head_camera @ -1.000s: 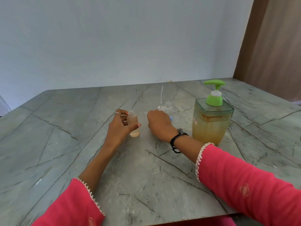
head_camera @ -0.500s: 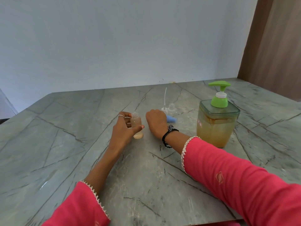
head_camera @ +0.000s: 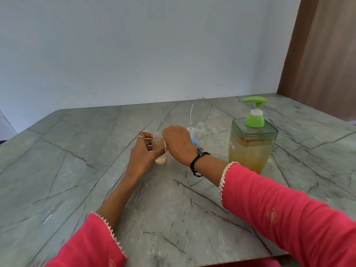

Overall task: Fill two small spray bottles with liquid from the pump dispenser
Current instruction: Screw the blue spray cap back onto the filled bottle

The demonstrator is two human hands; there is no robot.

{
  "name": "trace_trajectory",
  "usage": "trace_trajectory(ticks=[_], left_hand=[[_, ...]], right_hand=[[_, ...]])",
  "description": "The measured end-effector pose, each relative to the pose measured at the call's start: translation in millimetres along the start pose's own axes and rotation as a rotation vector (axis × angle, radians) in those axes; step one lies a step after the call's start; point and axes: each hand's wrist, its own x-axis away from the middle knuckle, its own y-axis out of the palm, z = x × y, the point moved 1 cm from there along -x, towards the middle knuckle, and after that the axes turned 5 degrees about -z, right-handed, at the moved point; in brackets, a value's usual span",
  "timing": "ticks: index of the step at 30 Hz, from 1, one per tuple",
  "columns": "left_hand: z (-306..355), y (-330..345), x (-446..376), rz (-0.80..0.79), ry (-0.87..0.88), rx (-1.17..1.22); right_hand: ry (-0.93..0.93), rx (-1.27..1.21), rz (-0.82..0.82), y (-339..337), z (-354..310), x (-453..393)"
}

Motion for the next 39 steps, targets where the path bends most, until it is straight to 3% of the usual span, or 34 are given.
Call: trace_trajectory(ticks=[12, 21, 31, 39], left_hand=[[2, 1, -1, -0.002, -0.05, 0.001], [8, 13, 7, -0.067, -0.02, 0.012], [9, 24, 15, -0.144, 0.007, 0.037], [9, 30, 23, -0.248, 0.087, 0.097]], right_hand=[[-0.021, -0.186, 0.314, -37, 7, 13], [0.022, -0.488, 0.376, -45, 34, 64], [0.234, -1.148, 0.465, -40, 41, 100], [0.364, -1.634, 0.327, -33, 38, 122]])
